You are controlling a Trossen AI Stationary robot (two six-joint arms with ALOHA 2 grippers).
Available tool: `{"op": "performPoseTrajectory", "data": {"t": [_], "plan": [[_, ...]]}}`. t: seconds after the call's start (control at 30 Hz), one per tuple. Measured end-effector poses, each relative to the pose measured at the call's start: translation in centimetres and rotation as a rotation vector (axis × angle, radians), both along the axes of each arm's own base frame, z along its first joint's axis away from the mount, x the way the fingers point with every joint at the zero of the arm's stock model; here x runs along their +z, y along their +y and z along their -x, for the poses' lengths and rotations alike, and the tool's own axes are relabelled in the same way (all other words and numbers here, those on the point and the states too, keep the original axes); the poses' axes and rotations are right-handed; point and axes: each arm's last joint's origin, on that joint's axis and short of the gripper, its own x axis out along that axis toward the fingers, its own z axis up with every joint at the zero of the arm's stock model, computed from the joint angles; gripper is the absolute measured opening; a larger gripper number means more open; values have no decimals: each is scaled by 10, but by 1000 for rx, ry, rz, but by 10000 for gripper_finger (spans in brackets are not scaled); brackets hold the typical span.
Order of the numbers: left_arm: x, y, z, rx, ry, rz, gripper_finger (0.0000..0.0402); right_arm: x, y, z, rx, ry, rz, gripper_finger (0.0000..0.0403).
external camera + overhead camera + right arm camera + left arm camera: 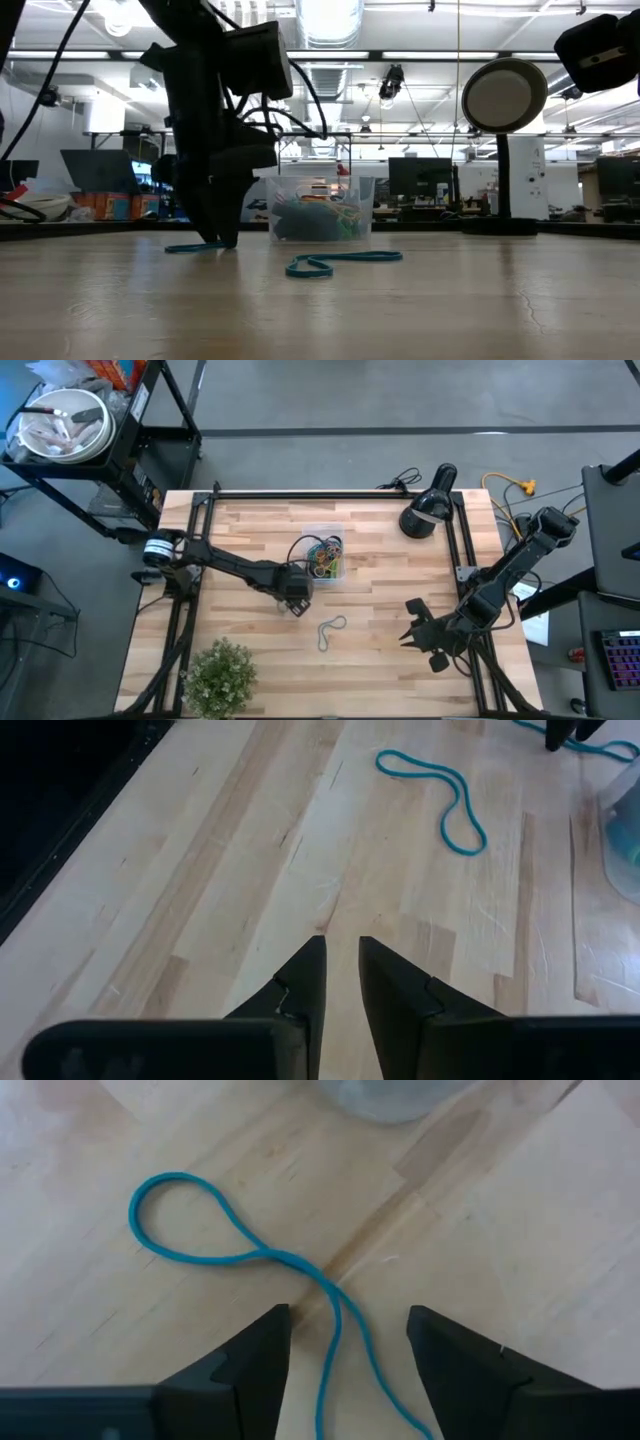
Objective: Pick and place rubber bands into bin
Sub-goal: Put the blue rubber band into the transparent bin
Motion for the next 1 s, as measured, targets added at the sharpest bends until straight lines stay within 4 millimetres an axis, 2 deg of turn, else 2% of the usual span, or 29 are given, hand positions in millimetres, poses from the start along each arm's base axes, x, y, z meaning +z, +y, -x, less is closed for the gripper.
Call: {"op": "performPoseTrajectory", "data": {"t": [0.4,0.8,1.0], "plan": [[-6,1,3,-20,-1,19,123,0,0,0,0,-3,-2,56],[-9,0,3,-34,9,48,7,0,0,0,-3,-3,-5,56],[-9,0,4,-32,24,36,1,0,0,0,-3,-3,-5,56]]}}
